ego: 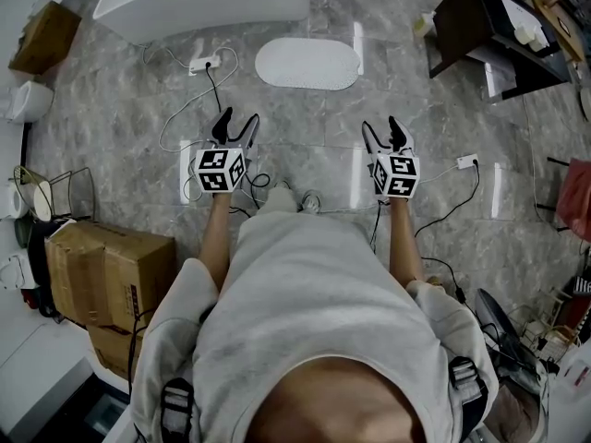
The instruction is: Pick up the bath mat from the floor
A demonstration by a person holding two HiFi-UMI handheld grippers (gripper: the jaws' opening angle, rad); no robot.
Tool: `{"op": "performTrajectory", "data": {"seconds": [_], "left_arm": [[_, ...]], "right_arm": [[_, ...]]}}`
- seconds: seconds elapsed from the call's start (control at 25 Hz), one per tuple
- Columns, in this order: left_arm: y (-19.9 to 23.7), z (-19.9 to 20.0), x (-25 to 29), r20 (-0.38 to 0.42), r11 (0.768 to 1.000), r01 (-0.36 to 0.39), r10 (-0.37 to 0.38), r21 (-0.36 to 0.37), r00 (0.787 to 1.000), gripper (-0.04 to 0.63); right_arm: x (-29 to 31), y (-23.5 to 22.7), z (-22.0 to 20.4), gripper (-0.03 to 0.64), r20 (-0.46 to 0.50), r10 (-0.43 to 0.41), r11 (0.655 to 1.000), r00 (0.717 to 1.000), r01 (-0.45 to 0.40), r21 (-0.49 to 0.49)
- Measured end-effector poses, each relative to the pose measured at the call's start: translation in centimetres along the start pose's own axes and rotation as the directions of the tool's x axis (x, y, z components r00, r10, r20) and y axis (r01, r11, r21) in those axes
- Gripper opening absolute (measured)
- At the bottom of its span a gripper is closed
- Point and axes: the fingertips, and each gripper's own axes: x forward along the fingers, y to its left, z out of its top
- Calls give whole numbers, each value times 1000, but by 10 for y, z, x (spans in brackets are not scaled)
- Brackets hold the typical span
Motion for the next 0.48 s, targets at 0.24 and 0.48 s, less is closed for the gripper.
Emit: {"op": "performTrajectory", "data": {"seconds": [0.24,0.48], "left_arm": [[1,5,18,7,1000,4,-4,1,1000,281],[15,10,40,14,1000,10,-10,-6,1000,281]], "right_arm": [[10,-14,3,275,6,-13,1000,1000,13,9],[32,-20,11,275,5,-23,1000,1000,23,1]]}}
